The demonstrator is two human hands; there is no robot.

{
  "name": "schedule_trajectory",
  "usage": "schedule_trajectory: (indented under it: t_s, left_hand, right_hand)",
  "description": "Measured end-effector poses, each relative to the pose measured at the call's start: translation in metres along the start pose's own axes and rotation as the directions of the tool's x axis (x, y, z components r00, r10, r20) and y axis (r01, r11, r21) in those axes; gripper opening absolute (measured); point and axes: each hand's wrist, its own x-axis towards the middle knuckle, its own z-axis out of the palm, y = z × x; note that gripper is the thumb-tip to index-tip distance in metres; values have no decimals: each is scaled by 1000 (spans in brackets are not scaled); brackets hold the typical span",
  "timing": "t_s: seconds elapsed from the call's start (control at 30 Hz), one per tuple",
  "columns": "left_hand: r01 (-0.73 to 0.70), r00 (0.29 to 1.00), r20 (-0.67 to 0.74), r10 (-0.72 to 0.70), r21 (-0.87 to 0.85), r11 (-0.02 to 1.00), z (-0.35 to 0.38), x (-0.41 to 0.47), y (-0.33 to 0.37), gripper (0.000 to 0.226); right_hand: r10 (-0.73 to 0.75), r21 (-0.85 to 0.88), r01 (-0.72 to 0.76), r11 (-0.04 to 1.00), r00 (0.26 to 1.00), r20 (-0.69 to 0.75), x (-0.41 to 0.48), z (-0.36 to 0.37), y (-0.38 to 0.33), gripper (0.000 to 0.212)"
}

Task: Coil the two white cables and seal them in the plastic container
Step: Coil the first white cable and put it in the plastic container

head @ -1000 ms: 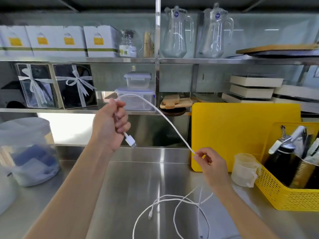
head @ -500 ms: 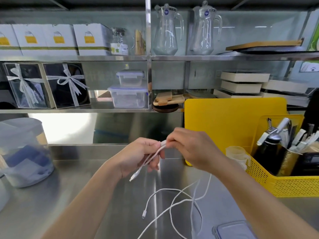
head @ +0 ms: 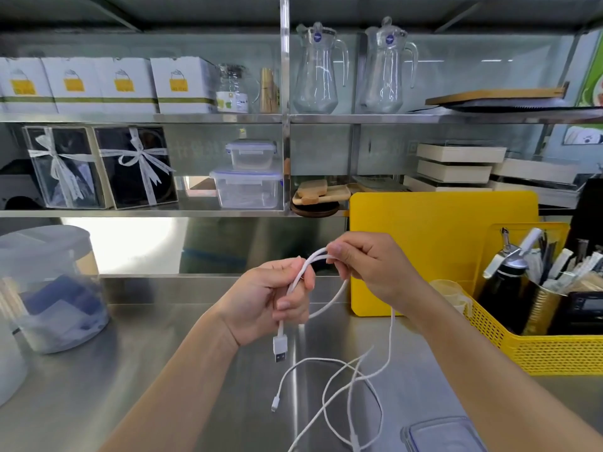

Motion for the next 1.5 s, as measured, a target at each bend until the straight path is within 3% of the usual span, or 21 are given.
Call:
schedule_trajectory:
  t_s: [0.13,0.23,0.37,0.4,0.47,0.5,0.53,0.6,0.67,0.7,0.73,0.83,0.97,1.07,1.17,1.27,1.4,1.5]
  left_hand:
    - [-66,997,-46,65,-25,998,6,-2,-1,34]
    - [-93,993,-84,81,-146,985,13,-5,-1,31]
    - [-295,950,-208,233,-358,886,0,-14,19,37]
    - [-330,943,-181,279,-426,842,-11,-16,25,40]
    - [-269,937,26,349,-585,765,-33,-18,35,47]
    - [-237,924,96,371,-616,751,-40,-19,39,52]
    - [-252,924,80,373,-607,754,-43,-19,41,56]
    - [-317,935,-45,351,-546,775,-39,-17,47,55]
    - [-422,902,-290,321,-422,803,-26,-16,48,49]
    - [-473,847,-407,341,-284,834,-19,-15,48,45]
    - [-479,810,-463,360,-170,861,-13,-13,47,42]
    - [-393,808,-491,326,-35,919,-6,-7,41,38]
    - [-259,851,-460,253,51,965,-1,-4,27,39]
    - [-87,899,-414,141,147,985,11,-3,12,37]
    - [22,942,-334,47,201,979,25,-3,0,42]
    - [43,961,-277,17,210,977,30,-1,-6,41]
    - [53,984,-173,-48,26,998,33,-1,-7,33]
    - [43,993,-111,-49,-60,997,34,-4,-4,26]
  right_hand:
    - [80,111,-73,991,995,-55,-3,3,-2,31]
    - [144,170,-127,977,985,-94,-7,5,3,22]
    - [257,293,-193,936,947,-195,-19,1,24,8]
    - [279,323,-198,925,934,-224,-24,-1,29,13]
    - [301,348,-194,917,910,-285,-30,-3,37,18]
    - [303,337,-194,921,901,-311,-31,-3,40,18]
    - [292,283,-198,938,893,-343,-30,-2,41,18]
    - [162,-31,-190,981,902,-400,-26,4,45,13]
    - [-103,-496,-62,866,949,-297,-23,8,48,9]
    - [-170,-647,25,762,972,-161,-23,10,49,7]
    - [-140,-712,87,696,990,-16,-24,12,45,4]
    - [-71,-726,279,628,950,304,-24,16,28,3]
    - [-293,-668,486,563,874,388,-26,17,0,7]
    - [-379,-579,521,627,854,357,-27,15,-18,12]
    - [-346,-615,409,674,911,226,-22,10,-24,28]
    - [-254,-601,252,758,964,84,-17,8,-16,48]
    - [-191,-394,123,911,972,-138,-20,8,-8,32]
    - [-124,-280,98,955,989,-75,-19,3,-12,19]
